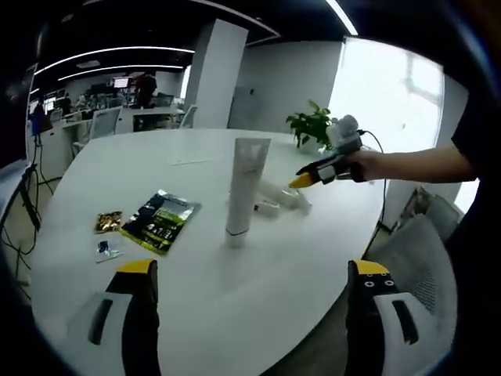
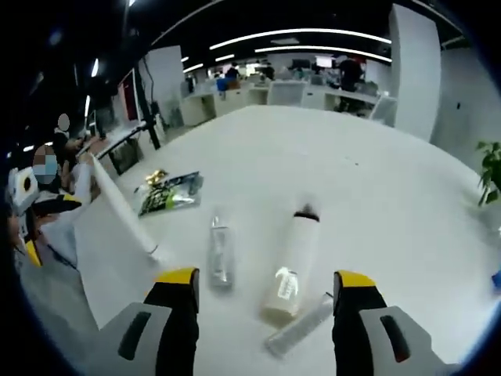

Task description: Arrange the skincare products in the storage area until every visible bottle or jar stands upright without overlapping.

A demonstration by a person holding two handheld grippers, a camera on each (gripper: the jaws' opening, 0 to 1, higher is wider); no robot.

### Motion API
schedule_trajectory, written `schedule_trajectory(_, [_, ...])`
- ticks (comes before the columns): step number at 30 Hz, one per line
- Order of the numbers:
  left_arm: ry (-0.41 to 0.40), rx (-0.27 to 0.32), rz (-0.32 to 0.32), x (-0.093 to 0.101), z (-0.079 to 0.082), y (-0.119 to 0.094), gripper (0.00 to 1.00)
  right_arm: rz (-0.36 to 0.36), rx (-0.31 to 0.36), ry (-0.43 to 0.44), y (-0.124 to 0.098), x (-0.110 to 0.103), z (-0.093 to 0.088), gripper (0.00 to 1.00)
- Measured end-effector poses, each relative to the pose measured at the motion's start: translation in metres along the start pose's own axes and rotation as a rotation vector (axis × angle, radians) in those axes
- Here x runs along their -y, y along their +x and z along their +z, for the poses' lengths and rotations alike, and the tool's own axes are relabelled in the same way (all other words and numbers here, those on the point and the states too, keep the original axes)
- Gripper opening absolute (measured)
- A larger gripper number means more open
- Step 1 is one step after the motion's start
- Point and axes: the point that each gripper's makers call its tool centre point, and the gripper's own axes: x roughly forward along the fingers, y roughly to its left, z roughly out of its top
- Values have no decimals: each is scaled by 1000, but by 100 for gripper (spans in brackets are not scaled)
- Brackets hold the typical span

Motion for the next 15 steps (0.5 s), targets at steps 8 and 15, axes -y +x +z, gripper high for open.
schedule_trajectory(8, [24,-6,14,-3,-2,-1,91,-70,-100,2,37,22,3,57])
schedule_trajectory(15, [113,-47,13,-1,-9,0,92,-90,-173,62,61,35,6,54])
